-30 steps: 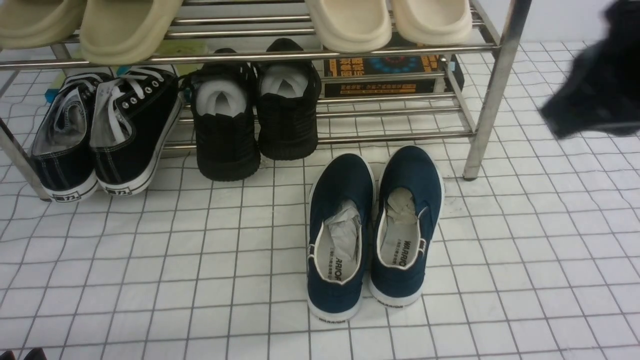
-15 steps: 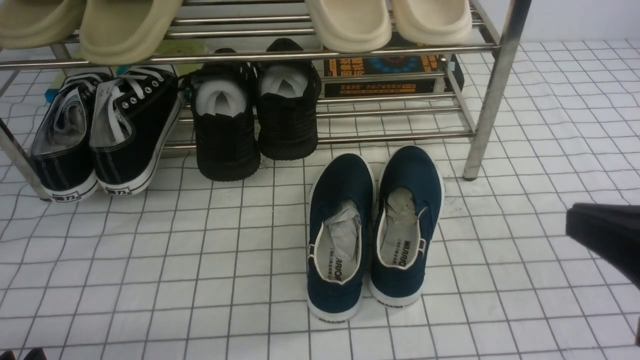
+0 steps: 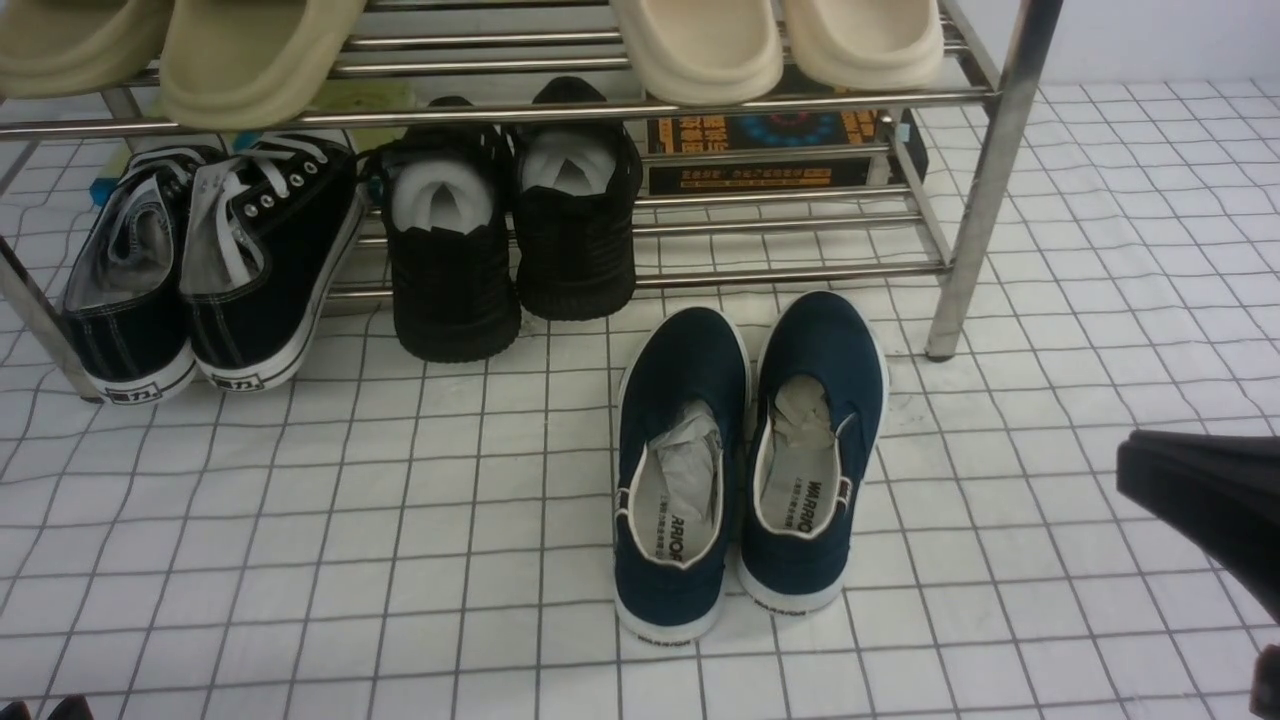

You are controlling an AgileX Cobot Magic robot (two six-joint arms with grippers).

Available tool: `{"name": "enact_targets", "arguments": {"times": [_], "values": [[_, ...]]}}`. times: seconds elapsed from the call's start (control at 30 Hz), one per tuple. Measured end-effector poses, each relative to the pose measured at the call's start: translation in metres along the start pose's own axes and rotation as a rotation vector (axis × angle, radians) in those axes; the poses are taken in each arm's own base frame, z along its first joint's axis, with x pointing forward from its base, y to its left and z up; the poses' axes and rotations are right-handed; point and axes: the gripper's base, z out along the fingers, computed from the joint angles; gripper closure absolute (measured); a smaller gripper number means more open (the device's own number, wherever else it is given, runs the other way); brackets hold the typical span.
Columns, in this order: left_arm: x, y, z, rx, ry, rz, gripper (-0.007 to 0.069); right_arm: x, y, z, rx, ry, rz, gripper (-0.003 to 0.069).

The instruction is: Take the shoes off the shelf with your hand from the white checkered tablecloth.

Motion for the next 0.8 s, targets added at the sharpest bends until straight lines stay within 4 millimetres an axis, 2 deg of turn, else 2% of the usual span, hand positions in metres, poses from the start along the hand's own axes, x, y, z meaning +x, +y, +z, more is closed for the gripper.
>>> {"name": "enact_targets", "arguments": {"times": [0.3,0.43,0.6,0.67,0.7,0.8], "values": [[0.0,0.0,0.0,0.0,0.0,0.0,0.0384,0.003,-0.001,-0.002,0.005,-0.008,-0.023,0.0662],[0.0,0.0,0.0,0.0,0.0,0.0,0.0384,0.017,-0.012,-0.013,0.078,-0.038,-0.031,0.0659],[0.0,0.0,0.0,0.0,0.0,0.0,0.0384,0.077,-0.038,-0.036,0.345,-0.061,0.005,0.0657],[0.0,0.0,0.0,0.0,0.0,0.0,0.0384,0.093,-0.041,-0.039,0.397,-0.066,0.017,0.0656],[0.0,0.0,0.0,0.0,0.0,0.0,0.0384,0.112,-0.044,-0.042,0.453,-0.072,0.033,0.0655],[0.0,0.0,0.0,0.0,0.0,0.0,0.0384,0.138,-0.046,-0.044,0.512,-0.089,0.046,0.0654]]}}
